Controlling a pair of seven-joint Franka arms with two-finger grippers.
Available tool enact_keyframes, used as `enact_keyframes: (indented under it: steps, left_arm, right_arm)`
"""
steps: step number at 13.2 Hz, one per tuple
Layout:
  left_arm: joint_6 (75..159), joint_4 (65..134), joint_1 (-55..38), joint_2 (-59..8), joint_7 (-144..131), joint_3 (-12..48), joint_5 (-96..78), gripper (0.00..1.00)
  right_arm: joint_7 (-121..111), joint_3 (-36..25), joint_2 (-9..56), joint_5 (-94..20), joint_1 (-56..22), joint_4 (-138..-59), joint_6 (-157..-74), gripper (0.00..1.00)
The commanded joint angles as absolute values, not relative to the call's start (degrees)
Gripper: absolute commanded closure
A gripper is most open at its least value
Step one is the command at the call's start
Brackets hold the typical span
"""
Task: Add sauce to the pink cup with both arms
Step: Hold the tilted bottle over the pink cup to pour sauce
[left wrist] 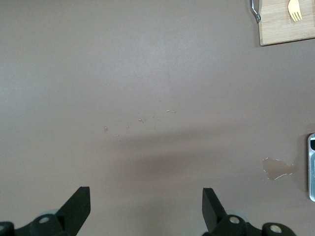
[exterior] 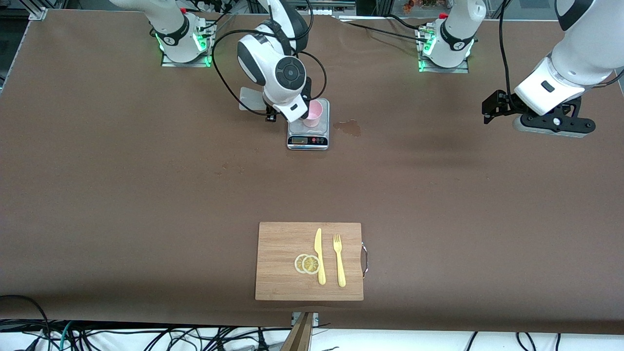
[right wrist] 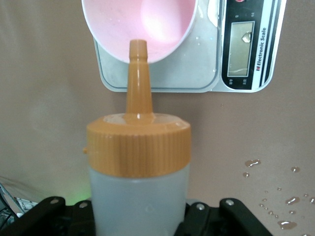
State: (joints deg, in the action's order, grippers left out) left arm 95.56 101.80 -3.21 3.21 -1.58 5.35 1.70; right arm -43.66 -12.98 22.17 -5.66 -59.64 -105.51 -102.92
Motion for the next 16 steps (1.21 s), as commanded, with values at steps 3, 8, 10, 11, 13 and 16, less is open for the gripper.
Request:
enact_keyframes:
  steps: [3,8,10,11,13,16]
  left_arm:
    - [94.7,101.2,-3.0,3.3,-1.1,5.3,0.3,0.0]
    - [94.8,101.2,-3.0,3.2,-1.1,5.2,0.3,0.0]
    - [94.8,101.2,-2.8,3.2,-1.1,5.2,0.3,0.0]
    - [94.8,101.2,-2.8,3.3,-1.1,5.2,0.3,0.0]
    - [94.8,101.2,-2.8,3.3,-1.1,5.2,0.3,0.0]
    - [94.7,101.2,-2.7,3.2,-0.9,5.2,0.3,0.0]
  right_arm:
    - [-42.2,-12.7,24.0,-1.9,-60.7,-101.3,-99.0,0.9]
    - [-42.2,-12.6,27.0,-0.2,-60.8,-96.0,-95.0,0.9]
    - [-42.2,-12.6,27.3,-0.4,-60.8,-95.8,-94.9,0.9]
    - [-42.1,-12.6,27.3,-0.5,-60.8,-95.9,-94.9,0.9]
    - [-42.4,-12.7,27.1,-1.7,-60.5,-96.4,-95.0,0.9]
    - [-43.5,-12.7,25.8,-5.8,-58.9,-98.0,-95.6,0.9]
